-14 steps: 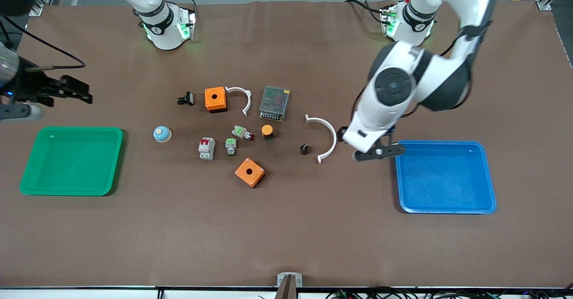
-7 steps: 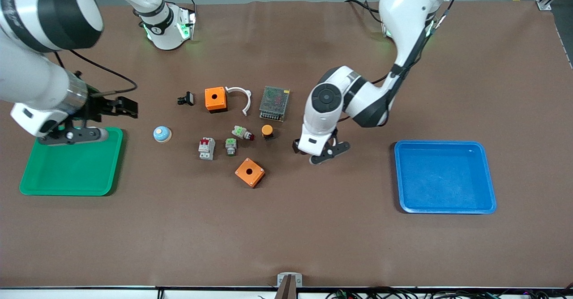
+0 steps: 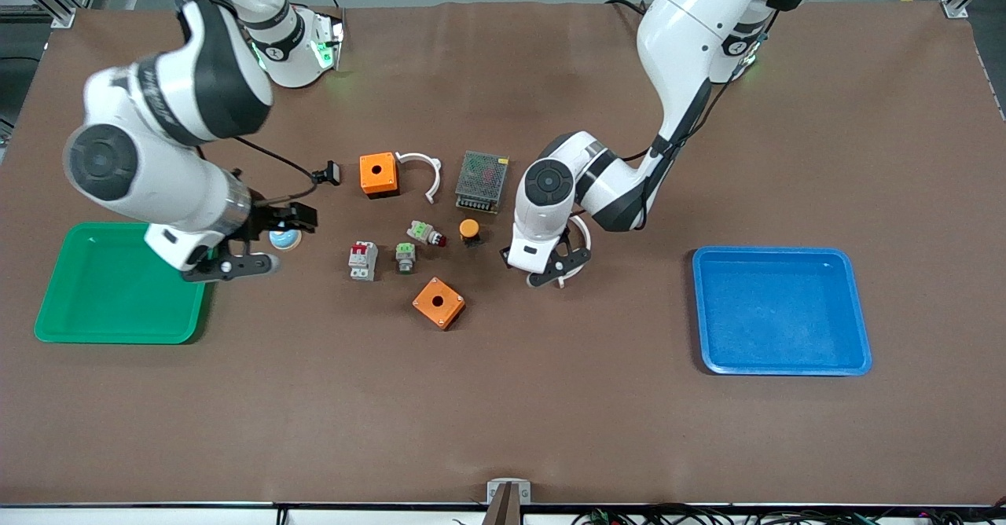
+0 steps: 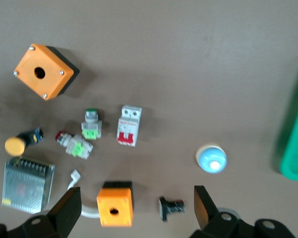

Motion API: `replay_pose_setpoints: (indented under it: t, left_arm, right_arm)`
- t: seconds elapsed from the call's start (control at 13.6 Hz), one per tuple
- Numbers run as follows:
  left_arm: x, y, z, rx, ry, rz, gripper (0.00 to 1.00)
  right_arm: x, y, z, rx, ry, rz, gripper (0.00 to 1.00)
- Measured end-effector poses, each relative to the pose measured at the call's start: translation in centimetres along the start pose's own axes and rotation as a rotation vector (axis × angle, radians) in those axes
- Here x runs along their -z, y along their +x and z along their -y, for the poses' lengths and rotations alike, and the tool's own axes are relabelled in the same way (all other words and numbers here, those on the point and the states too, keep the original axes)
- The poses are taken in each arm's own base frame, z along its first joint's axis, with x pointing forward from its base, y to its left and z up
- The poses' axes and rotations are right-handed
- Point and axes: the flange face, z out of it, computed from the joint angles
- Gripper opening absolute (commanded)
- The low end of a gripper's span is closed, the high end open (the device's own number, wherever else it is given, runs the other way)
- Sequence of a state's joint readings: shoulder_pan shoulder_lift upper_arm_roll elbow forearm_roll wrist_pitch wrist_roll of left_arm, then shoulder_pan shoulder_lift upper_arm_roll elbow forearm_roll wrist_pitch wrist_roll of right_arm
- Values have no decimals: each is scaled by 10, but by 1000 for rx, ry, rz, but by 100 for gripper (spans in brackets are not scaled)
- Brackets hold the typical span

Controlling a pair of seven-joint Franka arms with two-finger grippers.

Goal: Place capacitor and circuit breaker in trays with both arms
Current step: 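Grasp the capacitor with the left gripper while the right gripper grasps the breaker, then carry the capacitor to the blue tray while the right gripper carries the breaker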

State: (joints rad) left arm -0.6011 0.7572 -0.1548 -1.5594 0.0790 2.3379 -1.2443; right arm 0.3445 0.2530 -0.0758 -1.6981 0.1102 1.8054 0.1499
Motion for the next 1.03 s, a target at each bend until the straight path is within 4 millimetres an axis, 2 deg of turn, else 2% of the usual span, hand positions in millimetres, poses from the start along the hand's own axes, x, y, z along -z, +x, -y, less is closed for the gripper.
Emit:
replay_pose_setpoints:
  t: [0.15, 0.22, 0.37, 0.44, 0.66, 0.81, 0.88, 1.03]
  left_arm:
    - [-6, 2, 1, 3, -1, 0, 57]
    - [-8, 2, 2, 4, 0, 0, 49]
    - [-11, 5, 3, 8, 4, -1, 13]
    - [-11, 7, 3, 10, 2, -4, 0]
    - [-2, 13, 0, 16, -14, -13, 0]
    - [15, 27, -1, 33, -35, -30, 0]
    - [33, 45, 2, 51, -55, -51, 0]
    - [81, 97, 23, 60, -66, -120, 0]
  right_arm:
    - [-33, -2, 11, -12, -3, -21, 100]
    - [-48, -2, 11, -18, -2, -35, 100]
    - [-79, -5, 7, -25, -1, -65, 100]
    - [-97, -7, 6, -26, -2, -80, 100]
    - [-145, -12, 9, -19, -12, -95, 100]
    - [-166, -9, 11, -16, -17, -100, 100]
    - [-175, -7, 13, -14, -20, -104, 100]
    - [-192, -5, 18, -16, -24, -104, 100]
